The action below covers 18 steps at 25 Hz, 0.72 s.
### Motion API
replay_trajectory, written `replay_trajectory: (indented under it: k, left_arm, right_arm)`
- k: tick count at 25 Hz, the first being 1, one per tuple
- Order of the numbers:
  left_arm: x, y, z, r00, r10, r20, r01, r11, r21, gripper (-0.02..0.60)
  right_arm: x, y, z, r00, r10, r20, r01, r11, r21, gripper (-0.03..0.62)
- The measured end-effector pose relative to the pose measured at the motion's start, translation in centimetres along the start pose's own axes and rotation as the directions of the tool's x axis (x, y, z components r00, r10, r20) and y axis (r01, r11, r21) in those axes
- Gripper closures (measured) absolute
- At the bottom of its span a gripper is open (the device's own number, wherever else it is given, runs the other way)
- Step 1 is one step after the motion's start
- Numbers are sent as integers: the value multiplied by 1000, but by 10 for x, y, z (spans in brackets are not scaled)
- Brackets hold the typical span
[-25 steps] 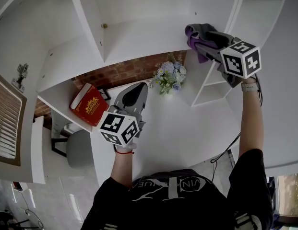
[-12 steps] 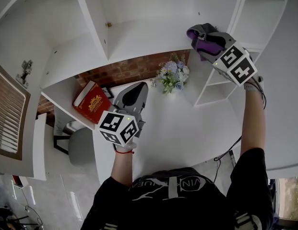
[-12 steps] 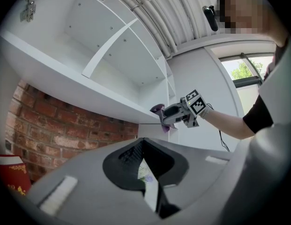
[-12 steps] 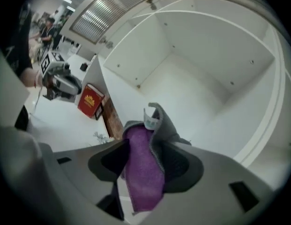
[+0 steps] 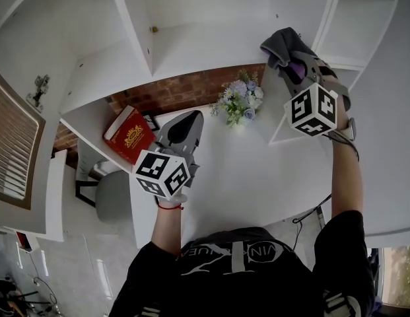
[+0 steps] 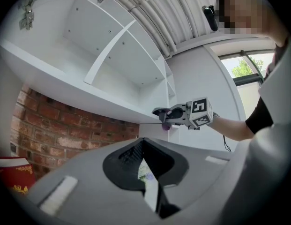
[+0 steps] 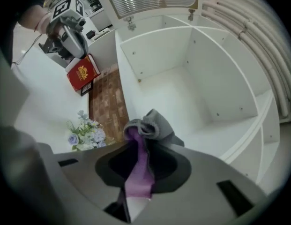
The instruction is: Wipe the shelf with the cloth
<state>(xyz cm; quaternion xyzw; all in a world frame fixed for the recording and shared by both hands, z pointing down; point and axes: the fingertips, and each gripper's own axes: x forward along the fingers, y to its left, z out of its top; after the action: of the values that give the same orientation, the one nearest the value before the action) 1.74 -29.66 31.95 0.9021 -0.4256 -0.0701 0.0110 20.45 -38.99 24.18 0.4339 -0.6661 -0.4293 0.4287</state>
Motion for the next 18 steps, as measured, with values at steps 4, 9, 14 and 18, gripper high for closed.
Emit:
replay_trajectory:
  k: [4, 9, 14, 18]
  left_arm:
    - [-7, 3, -3, 1000, 24, -11, -24, 1000, 2, 571]
    - [-18, 7, -7, 998, 55, -24, -55, 998, 1, 571]
    - [-28, 5, -12, 996, 79, -36, -79, 997, -3, 571]
    - [-46, 11, -15, 992, 118, -43, -118, 993, -1, 571]
  right_arm:
    - [-8, -5, -3, 993, -105, 54, 98, 988, 116, 519]
    - [-14, -2, -3, 981, -150, 123, 96, 926, 366, 522]
    - [-14, 15, 37, 969, -129, 209, 33, 912, 408, 522]
    - [-9, 37, 97, 949, -101, 300, -14, 933, 359, 522]
